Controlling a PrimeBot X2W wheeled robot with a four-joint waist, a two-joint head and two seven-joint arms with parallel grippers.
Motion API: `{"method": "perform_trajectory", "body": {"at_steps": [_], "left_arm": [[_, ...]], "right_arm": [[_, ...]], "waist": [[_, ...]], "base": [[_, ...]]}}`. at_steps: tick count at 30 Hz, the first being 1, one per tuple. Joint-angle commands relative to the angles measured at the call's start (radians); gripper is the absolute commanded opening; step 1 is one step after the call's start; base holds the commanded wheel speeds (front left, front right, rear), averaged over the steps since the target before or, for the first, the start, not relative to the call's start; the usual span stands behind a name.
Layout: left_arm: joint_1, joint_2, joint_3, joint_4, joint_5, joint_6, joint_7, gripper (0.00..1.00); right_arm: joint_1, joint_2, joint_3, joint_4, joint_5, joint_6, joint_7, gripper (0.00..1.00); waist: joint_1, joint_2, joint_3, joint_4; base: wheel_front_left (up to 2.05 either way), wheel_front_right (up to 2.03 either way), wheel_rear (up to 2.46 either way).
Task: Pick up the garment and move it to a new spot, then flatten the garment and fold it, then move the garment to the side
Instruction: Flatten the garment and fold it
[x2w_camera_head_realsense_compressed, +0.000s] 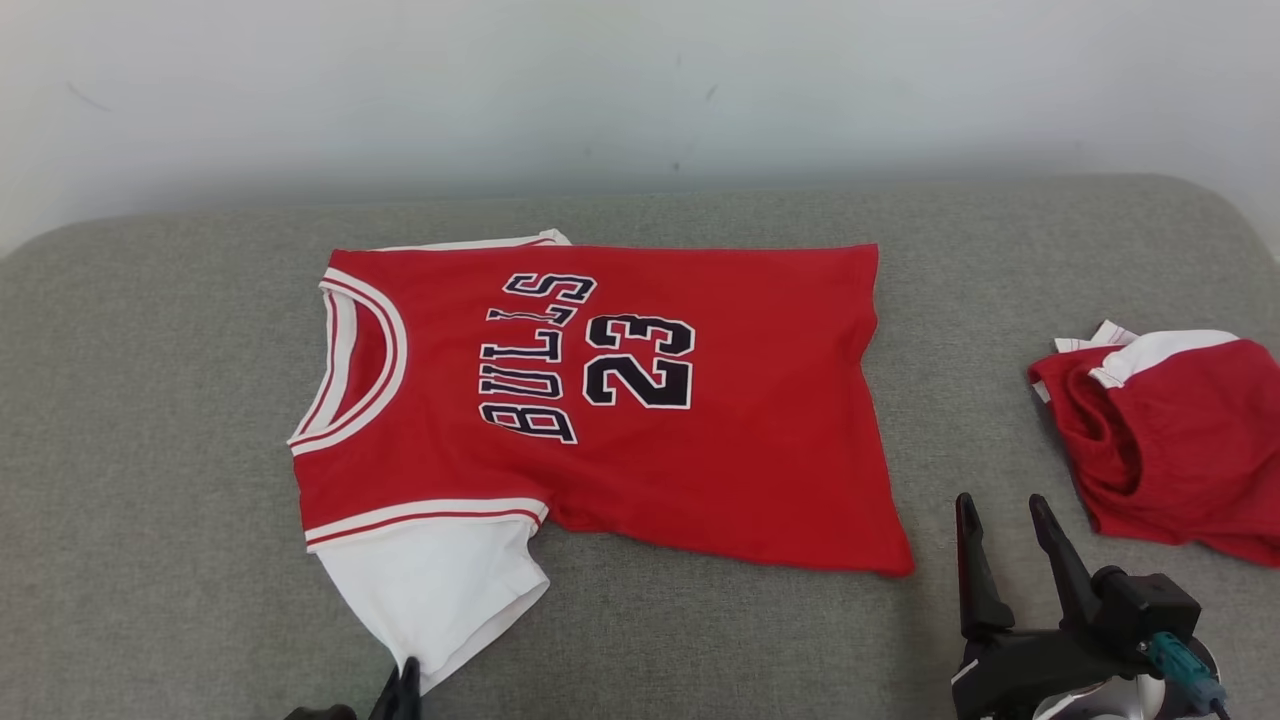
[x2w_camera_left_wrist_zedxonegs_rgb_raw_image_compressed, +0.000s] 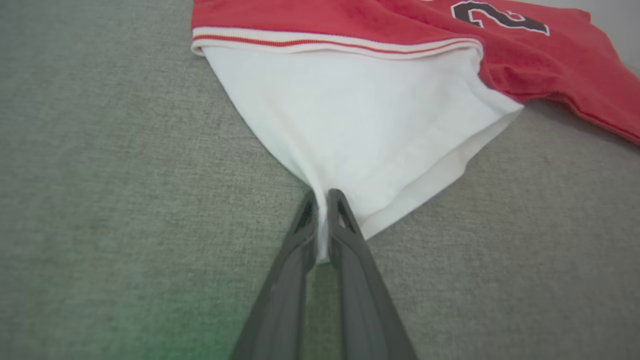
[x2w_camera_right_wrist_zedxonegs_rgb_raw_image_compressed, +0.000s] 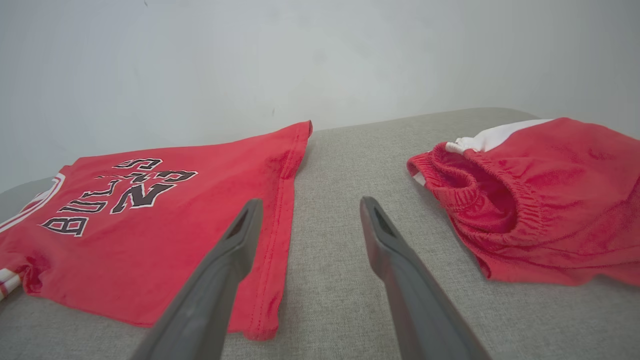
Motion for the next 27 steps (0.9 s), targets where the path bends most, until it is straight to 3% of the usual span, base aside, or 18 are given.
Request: {"method": "perform_trajectory", "body": {"at_steps": [1,12,25,26,27], "left_arm": [[0.001,-0.004,-0.012,0.013,-0.004,-0.004,0.011,0.00],[0.007,-0.002,0.028,-0.076,0.053,0.014,0.006,0.00],[0.007,-0.002,0.025,-0.098,0.070,-0.003,0.006,0.00],[0.004,-0.002,0.023,-0.100,0.071,-0.002,0.006,0.00],[0.000,-0.002,0.022,-0.103,0.073,-0.001,0.006,0.00]], "right_arm": [[0.011,0.002,0.003,0.004,0.004,0.000,0.000,1.00],[0.011,0.016,0.034,0.115,0.062,0.000,0.000,1.00],[-0.051,0.041,-0.042,0.316,0.078,0.000,0.001,1.00],[-0.053,0.044,-0.041,0.324,0.076,0.000,0.002,0.82],[-0.053,0.045,-0.044,0.332,0.078,0.000,0.002,0.45]], "waist": [[0.0000,0.0001,-0.001,0.008],[0.0000,0.0001,0.007,0.095],[0.0000,0.0001,0.035,0.187],[0.0000,0.0001,0.036,0.189],[0.0000,0.0001,0.037,0.190]], "base": [[0.00,0.00,0.00],[0.00,0.00,0.00],[0.00,0.00,0.00],[0.00,0.00,0.00],[0.00,0.00,0.00]]}}
